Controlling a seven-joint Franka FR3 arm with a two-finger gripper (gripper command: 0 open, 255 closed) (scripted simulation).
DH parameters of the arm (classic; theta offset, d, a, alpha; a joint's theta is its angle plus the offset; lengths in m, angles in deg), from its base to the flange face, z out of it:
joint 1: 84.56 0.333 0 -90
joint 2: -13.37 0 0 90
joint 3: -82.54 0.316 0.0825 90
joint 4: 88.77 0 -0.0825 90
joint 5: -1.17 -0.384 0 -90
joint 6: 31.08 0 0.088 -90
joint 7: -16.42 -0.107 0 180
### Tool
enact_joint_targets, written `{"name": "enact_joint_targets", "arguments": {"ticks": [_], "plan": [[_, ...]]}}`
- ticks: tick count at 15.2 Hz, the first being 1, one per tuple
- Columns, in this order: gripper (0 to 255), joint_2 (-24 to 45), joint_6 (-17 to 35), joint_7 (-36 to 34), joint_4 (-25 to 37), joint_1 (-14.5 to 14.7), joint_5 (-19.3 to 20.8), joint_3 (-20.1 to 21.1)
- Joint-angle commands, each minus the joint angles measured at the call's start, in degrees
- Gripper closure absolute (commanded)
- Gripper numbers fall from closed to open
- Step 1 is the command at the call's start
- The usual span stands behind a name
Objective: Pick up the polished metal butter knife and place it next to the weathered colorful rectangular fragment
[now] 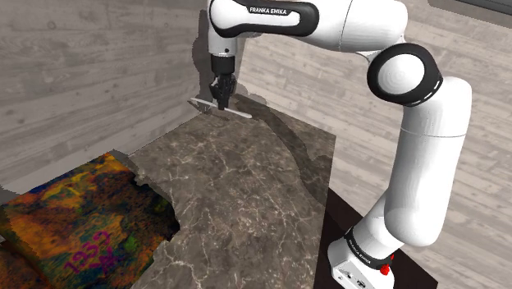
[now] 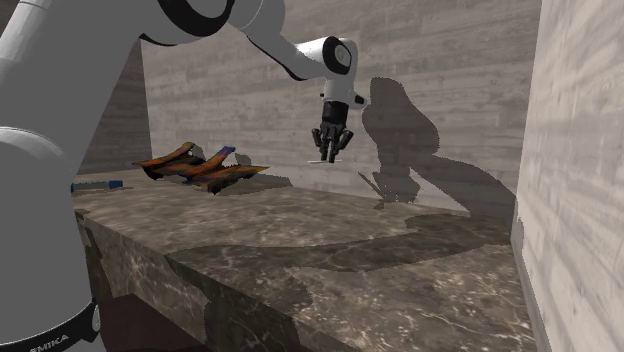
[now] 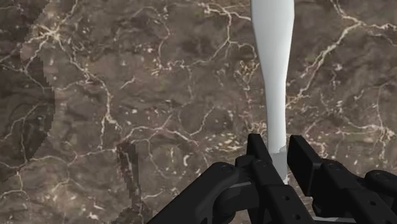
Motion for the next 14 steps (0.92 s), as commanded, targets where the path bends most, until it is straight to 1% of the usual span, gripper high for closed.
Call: {"name": "enact_joint_targets", "arguments": {"ticks": [1, 8, 14], "plan": [[255, -0.11, -1.45, 0.05, 1.32, 0.03, -0.02, 0.02], [255, 0.6, -7.23, 0.02, 7.81, 0.4, 0.08, 0.07], [255, 2.14, -12.78, -0.04, 14.9, 0.93, 0.34, 0.09]]}}
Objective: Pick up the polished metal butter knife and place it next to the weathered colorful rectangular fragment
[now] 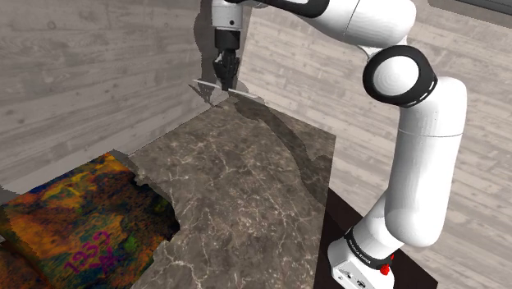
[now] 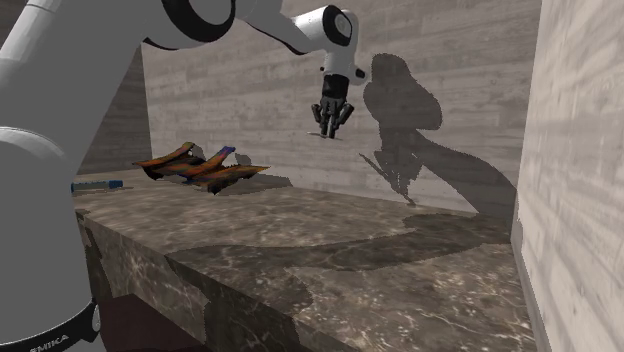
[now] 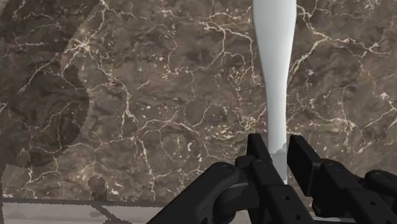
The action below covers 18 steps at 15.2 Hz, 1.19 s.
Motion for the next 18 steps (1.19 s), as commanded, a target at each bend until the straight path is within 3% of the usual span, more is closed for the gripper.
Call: {"name": "enact_joint_targets", "arguments": {"ticks": [1, 6, 11, 18], "plan": [[255, 0.99, -2.17, -0.08, 3.13, 0.3, 0.16, 0.01], [255, 3.07, -6.77, -0.13, 9.82, 0.93, 0.53, -0.03], [255, -9.46, -0.06, -3.99, -9.26, 1.62, -2.16, 1.67], [255, -21.51, 4.56, -9.49, -25.43, 4.03, -5.83, 4.31]]}}
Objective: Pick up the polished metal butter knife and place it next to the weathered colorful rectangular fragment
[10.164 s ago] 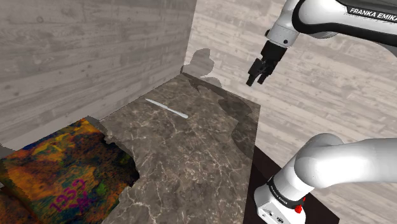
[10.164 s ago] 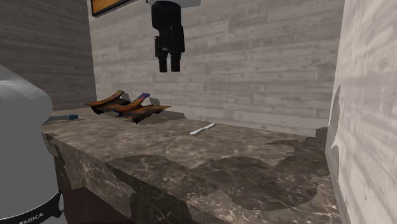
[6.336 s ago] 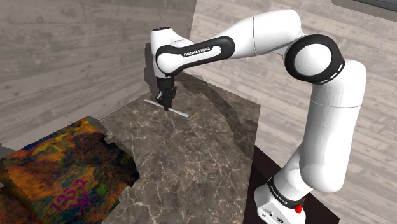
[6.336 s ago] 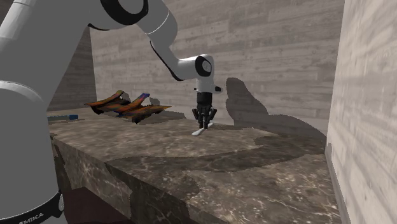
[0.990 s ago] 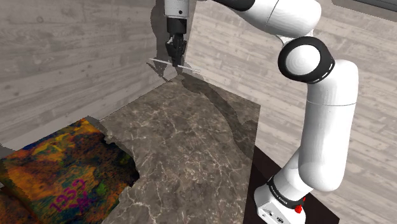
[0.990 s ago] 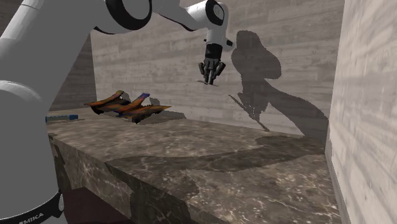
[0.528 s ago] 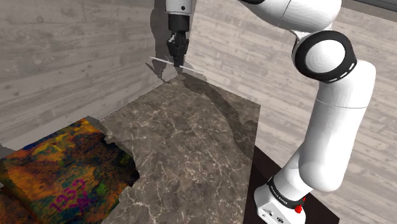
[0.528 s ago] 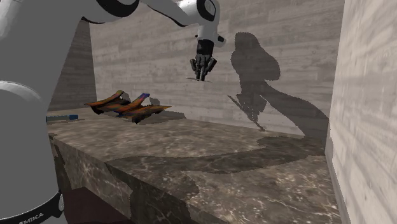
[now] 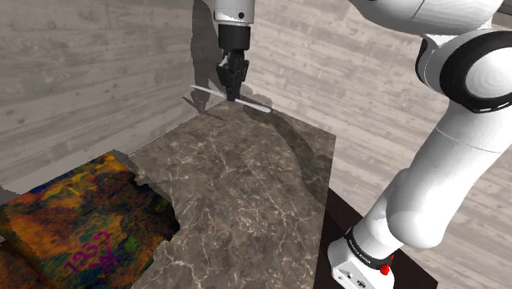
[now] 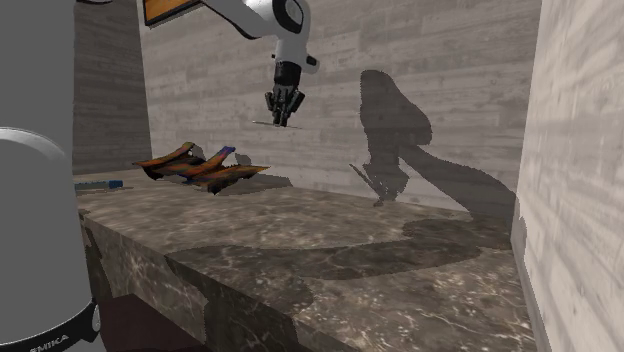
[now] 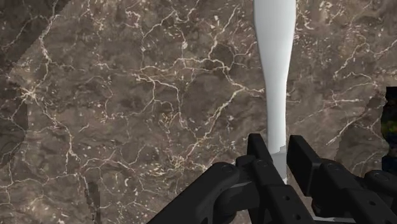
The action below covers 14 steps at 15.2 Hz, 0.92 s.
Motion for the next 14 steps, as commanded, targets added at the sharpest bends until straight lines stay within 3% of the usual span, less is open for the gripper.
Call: {"name": "enact_joint_targets", "arguments": {"ticks": [1, 14], "plan": [[255, -3.74, 1.28, -1.73, -4.82, 0.81, -1.29, 0.85], [255, -18.05, 4.48, -14.0, -20.31, 7.38, -9.08, 7.74]]}}
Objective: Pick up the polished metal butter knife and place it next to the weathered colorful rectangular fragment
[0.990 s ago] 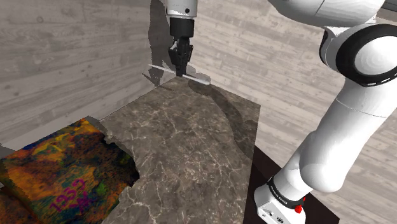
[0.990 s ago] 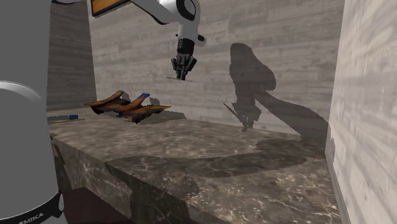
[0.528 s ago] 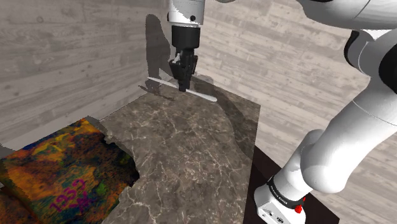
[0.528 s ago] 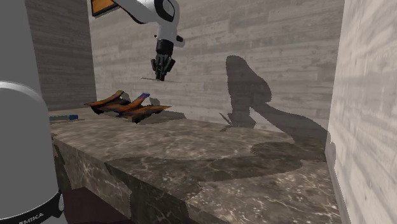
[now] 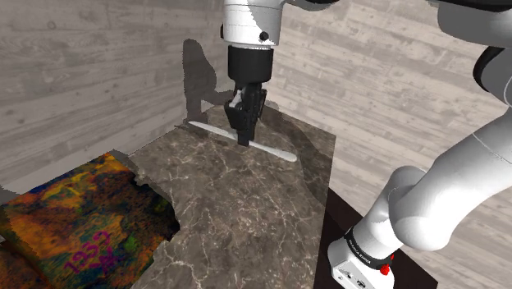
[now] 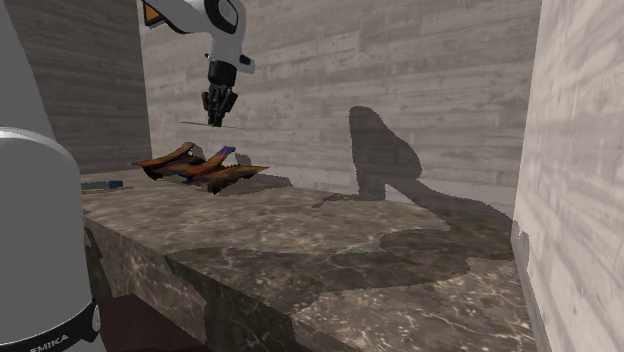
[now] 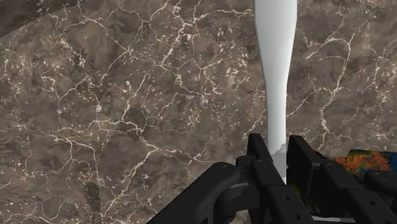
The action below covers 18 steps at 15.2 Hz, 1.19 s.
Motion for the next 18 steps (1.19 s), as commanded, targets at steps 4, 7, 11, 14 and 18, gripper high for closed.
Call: {"name": "enact_joint_targets", "arguments": {"ticks": [4, 7, 11, 14, 18], "plan": [[255, -3.25, 0.67, -5.73, -2.79, 2.84, -3.08, 3.42], [255, -4.72, 1.1, -9.27, -3.86, 4.52, -4.89, 5.66], [255, -5.84, 1.77, -14.3, -4.4, 6.71, -7.09, 8.93], [255, -6.01, 2.39, -18.33, -4.16, 8.3, -8.48, 11.6], [255, -5.24, 3.45, -24.06, -2.99, 10.24, -9.8, 15.55]]}}
